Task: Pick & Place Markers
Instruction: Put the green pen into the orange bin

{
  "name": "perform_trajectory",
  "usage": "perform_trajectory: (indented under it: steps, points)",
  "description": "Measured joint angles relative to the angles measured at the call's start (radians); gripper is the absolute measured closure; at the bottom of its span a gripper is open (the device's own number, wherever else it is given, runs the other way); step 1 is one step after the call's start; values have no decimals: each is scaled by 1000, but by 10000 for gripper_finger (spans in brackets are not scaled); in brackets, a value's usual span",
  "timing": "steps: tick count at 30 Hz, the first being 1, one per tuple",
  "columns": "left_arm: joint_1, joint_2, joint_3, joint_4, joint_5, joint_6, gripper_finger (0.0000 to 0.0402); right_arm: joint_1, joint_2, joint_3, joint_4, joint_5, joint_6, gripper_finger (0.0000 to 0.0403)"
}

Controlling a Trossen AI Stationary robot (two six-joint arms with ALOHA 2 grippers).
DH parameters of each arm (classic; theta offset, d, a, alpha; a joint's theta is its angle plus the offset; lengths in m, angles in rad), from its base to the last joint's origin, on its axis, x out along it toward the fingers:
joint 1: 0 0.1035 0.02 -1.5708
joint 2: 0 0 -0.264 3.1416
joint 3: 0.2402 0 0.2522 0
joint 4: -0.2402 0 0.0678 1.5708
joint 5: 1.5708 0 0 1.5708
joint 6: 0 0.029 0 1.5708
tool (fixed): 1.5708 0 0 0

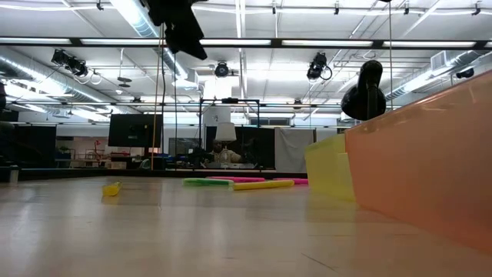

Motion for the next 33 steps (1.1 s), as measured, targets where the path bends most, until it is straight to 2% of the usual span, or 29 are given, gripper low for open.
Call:
perform_trajectory:
  steps: [9,16,22,33]
  points:
    - [150,19,0,-63,41,114,145,-6,0,0,0,0,-3,192]
    - [232,120,2,-60,49,218,145,-7,0,0,5,-1,9,192]
    - [236,225,2,-52,49,274,145,-7,0,0,6,-1,17,192]
    - [210,400,2,7,25,272,145,-7,0,0,8,-1,18,192]
